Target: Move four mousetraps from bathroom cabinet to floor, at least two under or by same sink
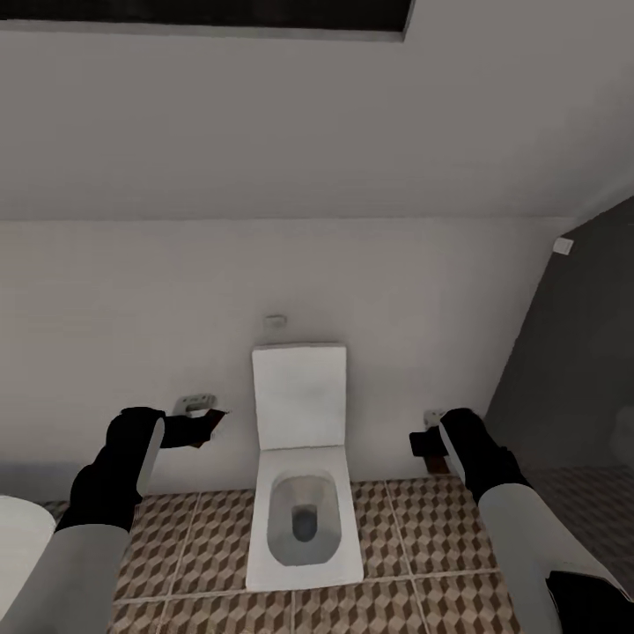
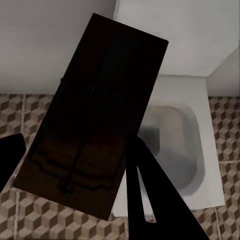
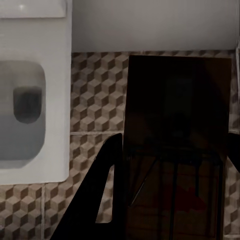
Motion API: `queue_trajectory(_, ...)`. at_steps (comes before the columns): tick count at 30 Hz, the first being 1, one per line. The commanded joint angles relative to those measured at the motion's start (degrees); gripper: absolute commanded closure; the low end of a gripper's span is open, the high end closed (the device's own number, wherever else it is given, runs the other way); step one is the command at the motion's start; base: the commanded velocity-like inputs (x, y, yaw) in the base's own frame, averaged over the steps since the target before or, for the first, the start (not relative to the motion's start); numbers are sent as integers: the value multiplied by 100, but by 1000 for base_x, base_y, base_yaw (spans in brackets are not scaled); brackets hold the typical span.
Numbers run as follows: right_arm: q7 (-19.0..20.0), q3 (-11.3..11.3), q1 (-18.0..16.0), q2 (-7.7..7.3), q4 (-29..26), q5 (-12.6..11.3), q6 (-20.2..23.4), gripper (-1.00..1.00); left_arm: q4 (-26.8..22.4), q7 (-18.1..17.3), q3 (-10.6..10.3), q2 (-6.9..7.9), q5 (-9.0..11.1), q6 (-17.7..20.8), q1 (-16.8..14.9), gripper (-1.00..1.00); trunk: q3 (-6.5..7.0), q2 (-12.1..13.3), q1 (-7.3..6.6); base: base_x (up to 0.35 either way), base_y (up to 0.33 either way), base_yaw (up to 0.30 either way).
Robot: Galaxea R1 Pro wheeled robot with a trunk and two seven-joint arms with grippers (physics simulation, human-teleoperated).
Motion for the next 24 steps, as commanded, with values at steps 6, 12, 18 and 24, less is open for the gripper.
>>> queue_trajectory(6,52,-15,-3,-3,-5,57,19,100,-1,-43,5,-1,-41,20,-6,100,-8,-6,1,0,-2,268)
queue_trajectory(12,52,-18,-3,-3,0,57,19,100,3,-41,5,-1,-41,20,-6,100,-8,-6,1,0,0,270)
queue_trajectory(18,52,-19,-3,-3,1,57,16,100,7,-35,5,-6,-47,20,-6,100,-8,-6,1,0,0,200)
queue_trajectory(24,52,-23,-3,-3,1,57,21,100,7,-34,5,-15,-44,18,-4,100,-8,-6,1,0,-56,37)
